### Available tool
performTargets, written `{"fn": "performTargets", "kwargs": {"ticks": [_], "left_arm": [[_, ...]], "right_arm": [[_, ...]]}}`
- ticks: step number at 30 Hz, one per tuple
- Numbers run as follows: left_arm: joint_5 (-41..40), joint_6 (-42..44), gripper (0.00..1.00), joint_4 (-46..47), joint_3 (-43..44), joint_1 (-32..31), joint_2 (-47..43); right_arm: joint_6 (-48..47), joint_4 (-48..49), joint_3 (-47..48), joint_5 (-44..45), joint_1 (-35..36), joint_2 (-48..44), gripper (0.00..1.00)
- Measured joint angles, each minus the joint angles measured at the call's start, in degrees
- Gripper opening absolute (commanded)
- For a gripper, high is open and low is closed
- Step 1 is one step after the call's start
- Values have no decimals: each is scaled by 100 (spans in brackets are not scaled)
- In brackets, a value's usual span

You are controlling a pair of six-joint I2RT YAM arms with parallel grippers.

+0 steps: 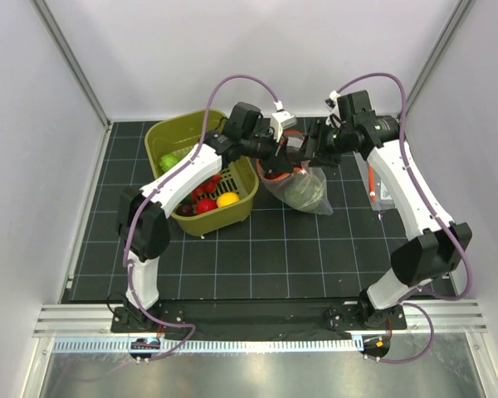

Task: Place the food in the zip-top bag and seal the zipper
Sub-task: Zip the zipper food storage bag at the center of the board.

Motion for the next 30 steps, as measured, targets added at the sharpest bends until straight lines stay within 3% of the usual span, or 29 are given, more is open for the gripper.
{"fn": "performTargets", "kwargs": {"ticks": [2,7,12,16,23,30], "left_arm": [[2,-114,0,105,-22,0,0],[4,-343,0,315,-72,0,0],[4,-514,0,387,-72,0,0],[2,-614,0,428,-74,0,-2],[28,-654,0,518,-98,0,-7],[103,-627,0,555,-98,0,-76]], "right_arm": [[-33,284,-337,-79,0,-289,61],[-348,1139,-1419,-103,0,-1287,55],[-1172,1532,-2153,223,81,-2151,52],[-1880,1952,-2559,468,164,-2341,55],[-3008,3005,-4234,767,181,-3080,59],[-3462,3674,-4358,846,179,-3198,59]]}}
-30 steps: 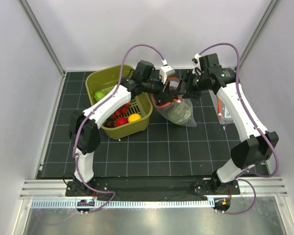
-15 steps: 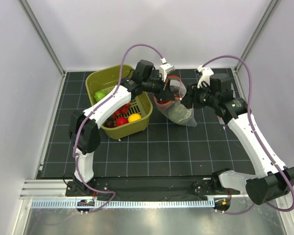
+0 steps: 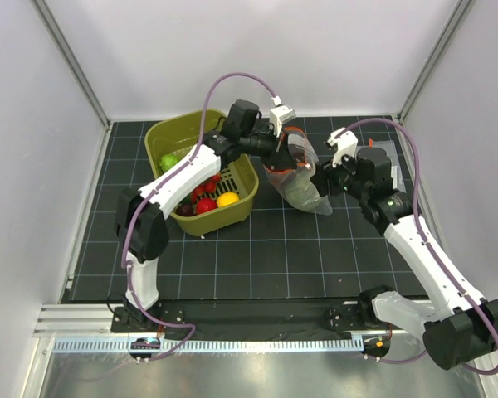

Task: Place the food in the zip-top bag and seal the zipper
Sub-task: Zip the zipper food storage bag at the center of the board.

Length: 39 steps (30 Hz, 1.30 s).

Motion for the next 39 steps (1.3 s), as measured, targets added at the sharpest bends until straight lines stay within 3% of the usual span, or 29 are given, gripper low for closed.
{"fn": "performTargets", "kwargs": {"ticks": [5,9,16,17,19,22,25,33,39], "left_arm": [[57,15,0,0,-2,0,-46],[76,17,0,0,-22,0,-98],[79,20,0,28,-22,0,-111],[79,22,0,39,-22,0,-111],[76,37,7,42,-22,0,-116],[66,146,39,70,-22,2,-129],[44,258,51,81,-22,0,-175],[264,1128,65,20,17,0,-299],[1266,2188,70,-317,555,0,-188]], "right_arm": [[-70,531,-7,-57,2,190,59],[-79,942,-15,-205,2,457,51],[-157,1093,-17,-398,11,664,26],[-164,1104,-17,-426,11,664,11],[-199,1104,-17,-485,11,664,1],[-181,1058,-15,-579,11,658,1],[-190,876,-13,-706,11,588,1],[-358,170,175,-1045,22,378,1],[-570,-219,289,-1126,90,254,1]]}}
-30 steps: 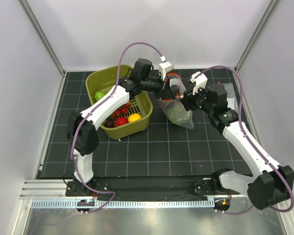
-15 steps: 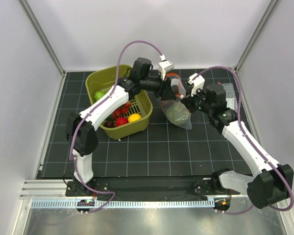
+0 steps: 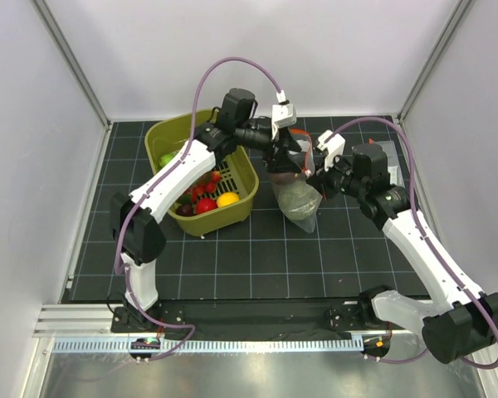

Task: Place the food in the zip-top bag and seal the zipper
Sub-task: Zip the zipper food storage bag at the center of the board.

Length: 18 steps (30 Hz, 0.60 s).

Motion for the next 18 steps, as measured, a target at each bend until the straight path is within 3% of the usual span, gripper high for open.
{"fn": "performTargets", "kwargs": {"ticks": [8,15,18], "left_arm": [[977,850,67,-131,20,-22,79],[1327,1130,45,-197,20,-107,289],[1290,1165,45,-229,20,-190,400]], "right_arm": [[-175,-297,31,-284,35,-90,1],[-227,-446,129,-415,42,-94,1],[-232,-496,133,-446,44,-101,1]]}}
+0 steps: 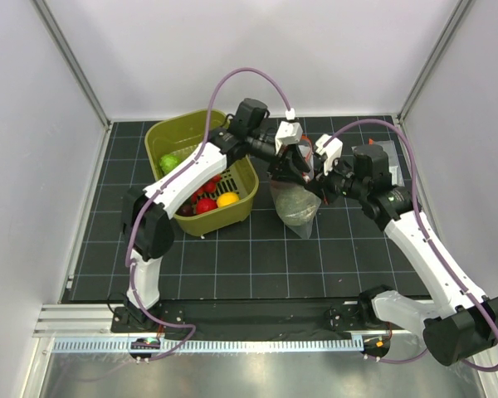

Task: Place the food in the zip-top bag and seal the zipper
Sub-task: Zip the zipper food storage bag at the center of the board.

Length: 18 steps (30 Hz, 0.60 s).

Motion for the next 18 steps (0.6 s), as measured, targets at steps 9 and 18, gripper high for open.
{"fn": "performTargets", "kwargs": {"ticks": [9,18], "left_arm": [[-212,9,28,-26,0,-138,101],[-293,66,10,-116,0,-173,101]], "right_arm": [[-15,-66,4,-33,-2,-4,1],[-79,-120,-17,129,-42,-79,1]]}}
